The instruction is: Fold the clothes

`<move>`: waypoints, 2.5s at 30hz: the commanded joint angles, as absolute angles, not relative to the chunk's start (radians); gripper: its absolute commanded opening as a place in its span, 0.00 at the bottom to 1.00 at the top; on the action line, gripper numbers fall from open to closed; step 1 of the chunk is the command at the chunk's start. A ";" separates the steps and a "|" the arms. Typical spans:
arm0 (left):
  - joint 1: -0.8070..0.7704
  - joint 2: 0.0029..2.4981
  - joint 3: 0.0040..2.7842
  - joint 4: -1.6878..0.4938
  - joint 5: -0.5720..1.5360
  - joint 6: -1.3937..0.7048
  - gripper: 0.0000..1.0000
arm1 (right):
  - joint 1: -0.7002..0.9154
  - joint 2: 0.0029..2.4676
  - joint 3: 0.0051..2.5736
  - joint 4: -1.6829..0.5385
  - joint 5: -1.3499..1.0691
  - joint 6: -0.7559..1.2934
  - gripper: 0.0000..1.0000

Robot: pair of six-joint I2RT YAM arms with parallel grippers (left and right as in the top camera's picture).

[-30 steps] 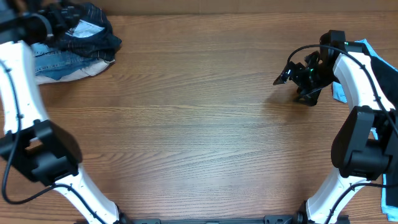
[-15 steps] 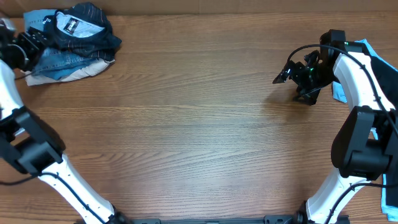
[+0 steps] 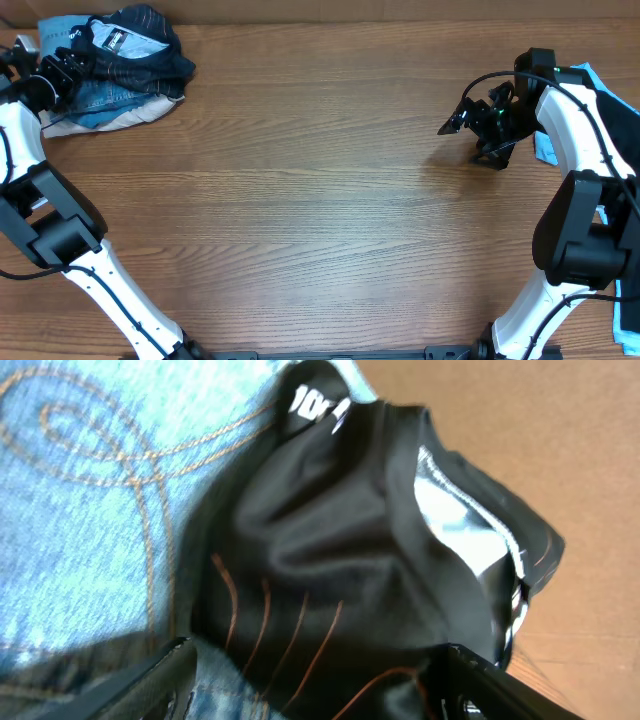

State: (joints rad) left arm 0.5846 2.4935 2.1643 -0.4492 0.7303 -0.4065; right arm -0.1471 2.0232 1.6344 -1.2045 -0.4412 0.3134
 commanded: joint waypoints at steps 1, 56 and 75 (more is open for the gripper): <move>0.569 2.506 2.174 -0.434 0.751 -0.419 0.77 | -0.145 2.020 1.656 -1.203 -0.450 0.310 0.91; 0.564 2.558 2.530 -0.681 0.281 -0.138 0.06 | -0.145 2.020 1.656 -1.242 -0.450 0.310 0.90; 0.628 2.558 2.416 -0.692 0.159 -0.108 1.00 | -0.145 2.020 1.656 -1.255 -0.450 0.309 0.90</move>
